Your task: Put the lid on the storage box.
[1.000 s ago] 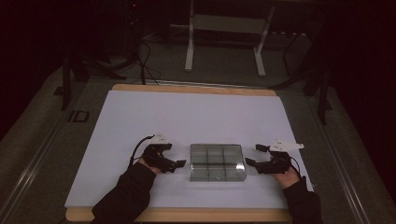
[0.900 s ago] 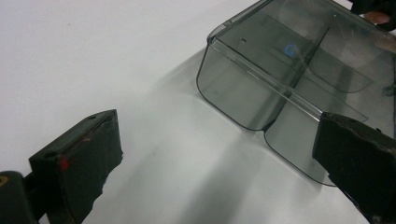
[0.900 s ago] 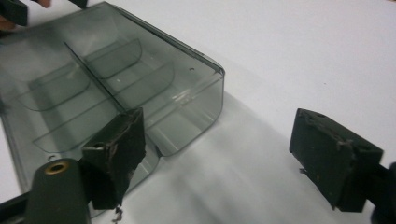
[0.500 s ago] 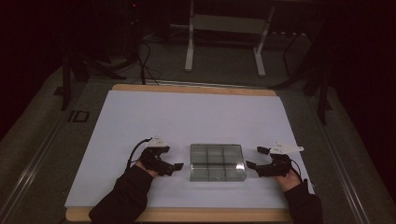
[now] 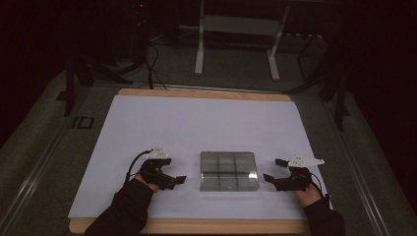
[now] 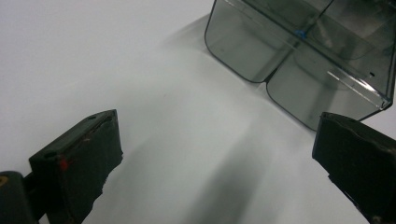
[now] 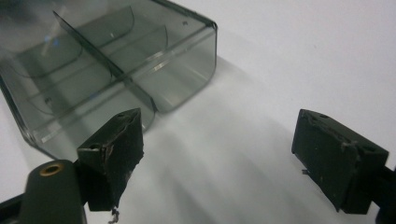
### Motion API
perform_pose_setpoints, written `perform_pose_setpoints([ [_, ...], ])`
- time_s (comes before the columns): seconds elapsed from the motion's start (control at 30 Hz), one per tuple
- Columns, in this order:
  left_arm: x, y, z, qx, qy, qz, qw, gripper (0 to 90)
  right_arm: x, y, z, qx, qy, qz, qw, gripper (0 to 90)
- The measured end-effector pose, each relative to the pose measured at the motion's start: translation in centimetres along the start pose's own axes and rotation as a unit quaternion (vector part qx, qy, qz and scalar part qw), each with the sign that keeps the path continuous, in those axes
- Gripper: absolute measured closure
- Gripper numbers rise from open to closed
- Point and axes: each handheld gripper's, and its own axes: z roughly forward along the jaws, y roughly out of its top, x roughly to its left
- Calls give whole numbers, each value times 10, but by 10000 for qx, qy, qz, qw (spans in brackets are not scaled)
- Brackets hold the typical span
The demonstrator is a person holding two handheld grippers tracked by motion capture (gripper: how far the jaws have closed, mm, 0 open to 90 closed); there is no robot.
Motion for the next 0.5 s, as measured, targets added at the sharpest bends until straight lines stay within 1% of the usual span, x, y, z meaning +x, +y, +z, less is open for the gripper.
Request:
perform_pose_setpoints([
  [0.07, 0, -1, -3, 1, 23, 7, 10000, 29, -1, -2, -2, 12, -2, 44, 10000, 163],
  [0.23, 1, -6, -8, 1, 44, 2, 10000, 29, -1, -6, -7, 11, -73, 68, 9999, 163],
  [0.33, 2, -12, -13, 12, 106, -26, 9999, 29, -1, -8, -10, 27, -141, 67, 9999, 163],
  [0.4, 3, -15, -16, 17, 172, -36, 9998, 29, -1, -9, -12, 15, -160, 65, 9998, 163],
  [0.5, 4, -17, -20, -18, 213, -78, 9997, 29, -1, -12, -15, 16, -189, 86, 9998, 163],
])
